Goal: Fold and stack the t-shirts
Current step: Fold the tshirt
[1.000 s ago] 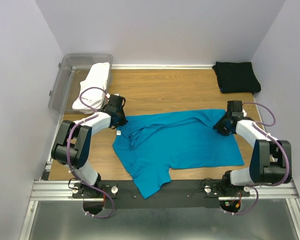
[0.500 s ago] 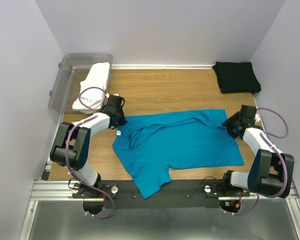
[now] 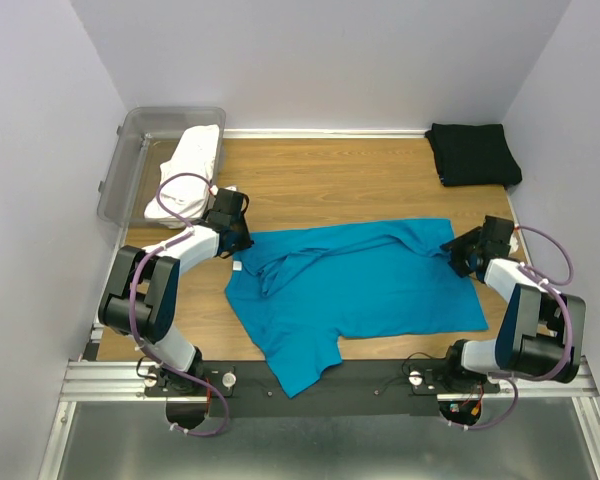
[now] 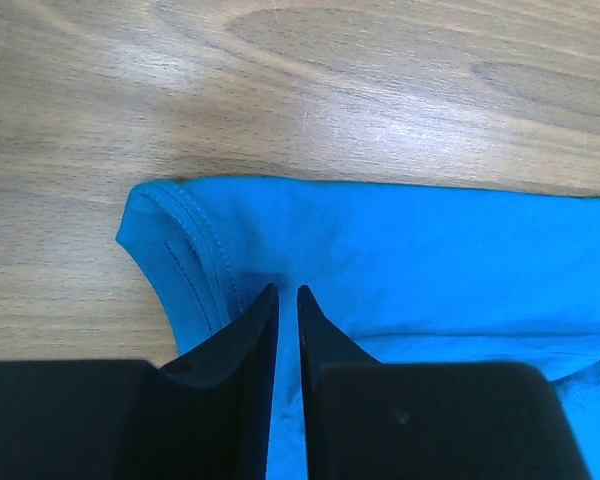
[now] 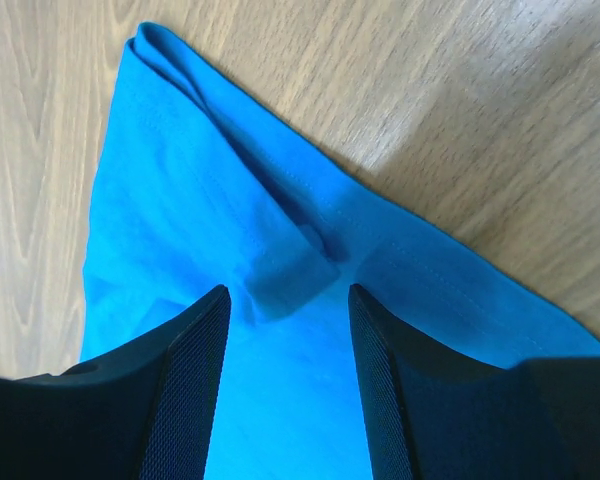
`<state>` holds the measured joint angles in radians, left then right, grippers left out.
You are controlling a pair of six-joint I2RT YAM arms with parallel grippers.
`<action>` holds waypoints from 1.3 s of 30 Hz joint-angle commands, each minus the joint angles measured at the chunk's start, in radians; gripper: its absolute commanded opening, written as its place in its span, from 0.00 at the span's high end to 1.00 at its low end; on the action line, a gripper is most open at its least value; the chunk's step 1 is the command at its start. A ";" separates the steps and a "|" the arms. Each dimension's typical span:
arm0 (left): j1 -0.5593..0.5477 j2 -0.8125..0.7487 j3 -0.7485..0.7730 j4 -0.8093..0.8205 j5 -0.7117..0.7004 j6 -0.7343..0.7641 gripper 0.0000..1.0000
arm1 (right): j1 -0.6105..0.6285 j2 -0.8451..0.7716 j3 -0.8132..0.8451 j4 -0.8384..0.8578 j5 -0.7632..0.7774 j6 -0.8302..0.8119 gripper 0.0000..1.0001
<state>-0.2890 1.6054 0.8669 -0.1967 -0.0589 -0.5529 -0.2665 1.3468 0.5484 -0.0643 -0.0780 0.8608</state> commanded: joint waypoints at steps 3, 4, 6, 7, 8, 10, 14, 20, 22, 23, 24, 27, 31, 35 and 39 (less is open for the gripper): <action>0.008 -0.010 -0.016 -0.001 -0.022 0.007 0.79 | -0.011 0.040 -0.034 0.092 -0.017 0.064 0.43; 0.008 -0.009 -0.016 -0.003 -0.025 0.007 0.79 | -0.013 0.041 -0.033 0.093 -0.017 0.066 0.46; 0.007 -0.007 -0.016 -0.004 -0.025 0.007 0.79 | -0.013 0.041 -0.030 0.095 -0.011 0.064 0.50; 0.007 -0.002 -0.014 -0.003 -0.027 0.005 0.79 | -0.014 0.038 -0.030 0.095 -0.002 0.057 0.56; 0.007 0.001 -0.014 -0.004 -0.025 0.005 0.79 | -0.016 0.035 -0.028 0.095 0.003 0.050 0.58; 0.007 0.005 -0.012 -0.004 -0.024 0.005 0.79 | -0.022 0.023 -0.021 0.093 0.010 0.037 0.67; 0.007 0.013 -0.009 -0.007 -0.027 0.004 0.79 | -0.031 0.009 -0.008 0.084 0.032 -0.018 0.88; 0.008 0.016 -0.008 -0.009 -0.030 0.005 0.79 | -0.039 0.011 0.019 0.020 0.112 -0.135 0.99; 0.007 0.021 -0.006 -0.012 -0.032 0.007 0.79 | -0.040 0.014 0.027 0.012 0.142 -0.172 0.99; 0.007 0.022 -0.005 -0.013 -0.033 0.008 0.79 | -0.042 0.012 0.027 0.011 0.152 -0.183 0.99; 0.007 0.024 -0.005 -0.015 -0.033 0.008 0.80 | -0.043 0.014 0.030 0.008 0.158 -0.192 0.99; 0.008 0.027 -0.005 -0.015 -0.035 0.010 0.80 | -0.045 0.021 0.042 0.008 0.173 -0.227 0.99; 0.007 0.022 -0.005 -0.017 -0.045 0.010 0.79 | -0.045 0.034 0.073 -0.002 0.152 -0.264 0.97; 0.007 0.030 -0.003 -0.018 -0.052 0.010 0.79 | -0.045 0.018 0.074 -0.012 0.136 -0.292 0.87; 0.007 0.028 0.001 -0.020 -0.058 0.013 0.75 | -0.045 0.029 0.064 -0.077 0.136 -0.276 0.74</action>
<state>-0.2890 1.6218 0.8669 -0.2100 -0.0757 -0.5526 -0.3023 1.3697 0.6033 -0.0620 0.0357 0.5995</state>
